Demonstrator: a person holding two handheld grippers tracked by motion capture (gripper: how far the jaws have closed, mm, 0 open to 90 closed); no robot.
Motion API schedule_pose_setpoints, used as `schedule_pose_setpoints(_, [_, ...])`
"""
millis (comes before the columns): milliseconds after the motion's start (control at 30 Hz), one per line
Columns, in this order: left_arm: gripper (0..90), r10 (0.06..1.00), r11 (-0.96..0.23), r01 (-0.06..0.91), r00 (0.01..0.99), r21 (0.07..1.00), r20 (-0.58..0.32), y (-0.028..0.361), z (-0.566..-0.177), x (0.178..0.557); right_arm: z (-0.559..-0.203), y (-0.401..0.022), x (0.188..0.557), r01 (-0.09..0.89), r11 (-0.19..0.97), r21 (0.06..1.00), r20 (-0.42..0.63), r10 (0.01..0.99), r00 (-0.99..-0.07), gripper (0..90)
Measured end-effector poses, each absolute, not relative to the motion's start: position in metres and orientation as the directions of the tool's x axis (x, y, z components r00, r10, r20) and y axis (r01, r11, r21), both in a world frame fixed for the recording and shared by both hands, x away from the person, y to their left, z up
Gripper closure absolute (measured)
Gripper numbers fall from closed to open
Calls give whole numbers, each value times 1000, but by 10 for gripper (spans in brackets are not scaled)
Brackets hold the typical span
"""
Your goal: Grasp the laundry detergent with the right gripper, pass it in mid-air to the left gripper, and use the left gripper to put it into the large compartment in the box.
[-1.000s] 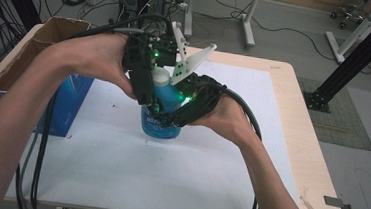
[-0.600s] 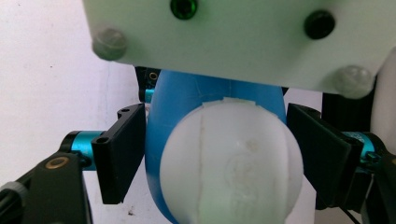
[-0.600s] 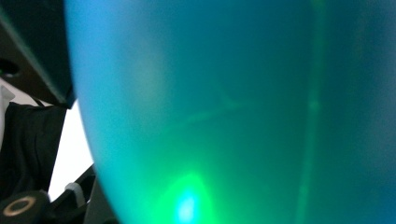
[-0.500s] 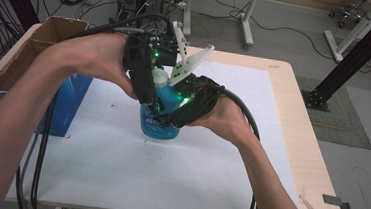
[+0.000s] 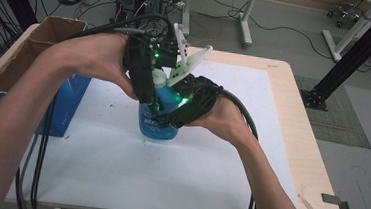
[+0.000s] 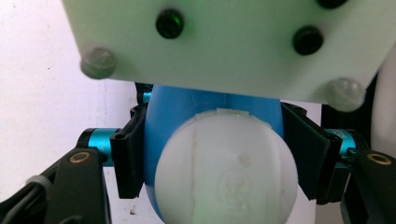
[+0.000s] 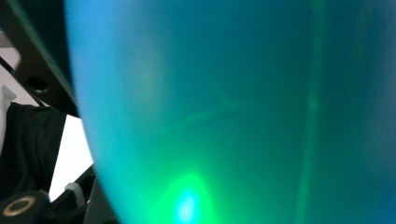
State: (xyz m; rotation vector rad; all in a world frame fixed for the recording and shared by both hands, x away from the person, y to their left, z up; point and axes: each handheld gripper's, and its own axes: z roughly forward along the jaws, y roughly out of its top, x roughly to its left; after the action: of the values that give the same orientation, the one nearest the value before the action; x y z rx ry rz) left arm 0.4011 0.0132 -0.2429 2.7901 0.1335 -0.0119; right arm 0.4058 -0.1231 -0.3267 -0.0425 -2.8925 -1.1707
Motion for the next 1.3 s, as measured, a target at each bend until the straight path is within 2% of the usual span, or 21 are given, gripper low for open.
schedule_pose_setpoints(533, [371,74,-944,67,997,323,8,10,-240,400,-327,-124,406,26,713,701,23,13,-1000,453])
schedule_pose_setpoints(1133, [379,62,-950,57,998,306,6,7,-242,398,-332,-126,404,30,697,717,31,12,-999,441])
schedule_pose_setpoints(1300, [380,57,-950,52,998,307,7,7,-242,398,-332,-126,404,41,692,720,48,9,-999,413])
